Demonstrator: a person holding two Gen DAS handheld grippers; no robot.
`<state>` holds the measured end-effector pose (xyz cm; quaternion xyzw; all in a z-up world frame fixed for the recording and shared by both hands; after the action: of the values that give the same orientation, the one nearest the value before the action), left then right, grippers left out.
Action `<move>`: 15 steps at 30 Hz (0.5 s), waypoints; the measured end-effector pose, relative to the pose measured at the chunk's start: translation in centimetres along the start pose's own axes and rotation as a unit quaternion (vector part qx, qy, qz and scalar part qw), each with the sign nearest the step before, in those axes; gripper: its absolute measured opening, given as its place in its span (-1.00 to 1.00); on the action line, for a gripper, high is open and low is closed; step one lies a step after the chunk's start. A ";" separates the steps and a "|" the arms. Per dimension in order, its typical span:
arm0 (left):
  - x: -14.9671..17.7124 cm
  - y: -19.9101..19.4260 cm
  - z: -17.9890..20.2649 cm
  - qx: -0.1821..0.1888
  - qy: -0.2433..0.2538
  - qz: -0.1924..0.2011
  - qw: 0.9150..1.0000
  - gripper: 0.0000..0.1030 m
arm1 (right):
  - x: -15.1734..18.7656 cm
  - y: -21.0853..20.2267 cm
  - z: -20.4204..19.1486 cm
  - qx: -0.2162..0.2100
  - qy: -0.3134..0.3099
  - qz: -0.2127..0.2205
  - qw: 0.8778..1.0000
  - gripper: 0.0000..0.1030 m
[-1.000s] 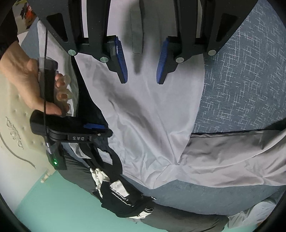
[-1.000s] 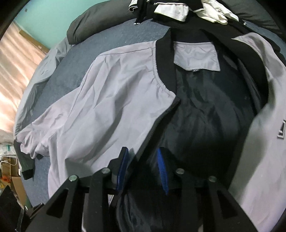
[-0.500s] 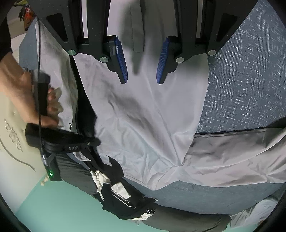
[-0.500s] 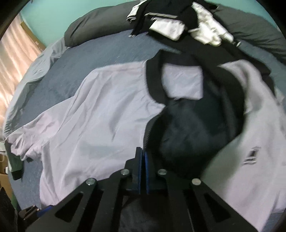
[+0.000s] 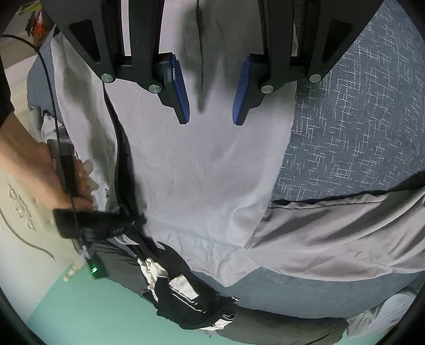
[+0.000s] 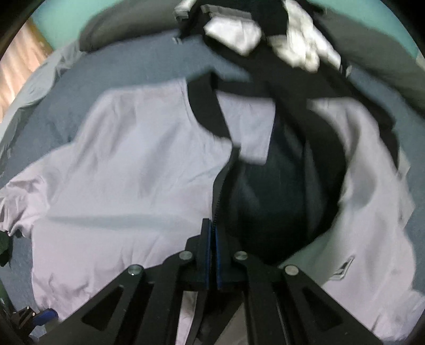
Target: Fold clothes
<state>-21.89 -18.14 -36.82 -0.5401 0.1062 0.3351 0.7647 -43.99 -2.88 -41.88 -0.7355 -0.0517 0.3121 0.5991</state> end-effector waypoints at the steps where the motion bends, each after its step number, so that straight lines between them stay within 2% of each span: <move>1: 0.0 0.1 0.0 0.000 0.000 -0.001 1.000 -0.28 | 0.3 0.1 0.1 -0.004 0.004 0.001 1.000 -0.94; 6: 0.1 0.4 0.1 -0.002 0.001 -0.005 1.000 -0.28 | 1.1 -0.5 0.2 -0.025 0.007 0.013 1.000 -0.94; 10: 0.1 0.4 0.1 -0.004 0.002 -0.006 1.000 -0.28 | 1.9 -0.5 -0.2 -0.031 -0.003 -0.004 1.000 -0.94; 12: 0.0 0.5 0.0 -0.006 0.003 -0.006 1.000 -0.28 | 1.8 -1.2 -0.4 -0.033 -0.003 0.010 0.999 -0.93; 15: -0.1 0.7 -0.2 -0.009 0.003 -0.008 1.000 -0.28 | 1.3 -3.9 0.3 -0.050 0.024 0.056 0.997 -0.84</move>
<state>-22.32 -18.25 -37.39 -0.5488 0.1008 0.3285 0.7621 -41.96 -0.93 -38.82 -0.7738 -0.0116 0.3242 0.5441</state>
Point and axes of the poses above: each gripper's, at about its wrist camera, not at the fingertips, and y roughly the way its jaws point, z to its right, x to its underside, the point moved 10 cm from there along y, roughly the way its jaws point, and after that the axes turned 2 degrees about z, right-handed, at the moved point
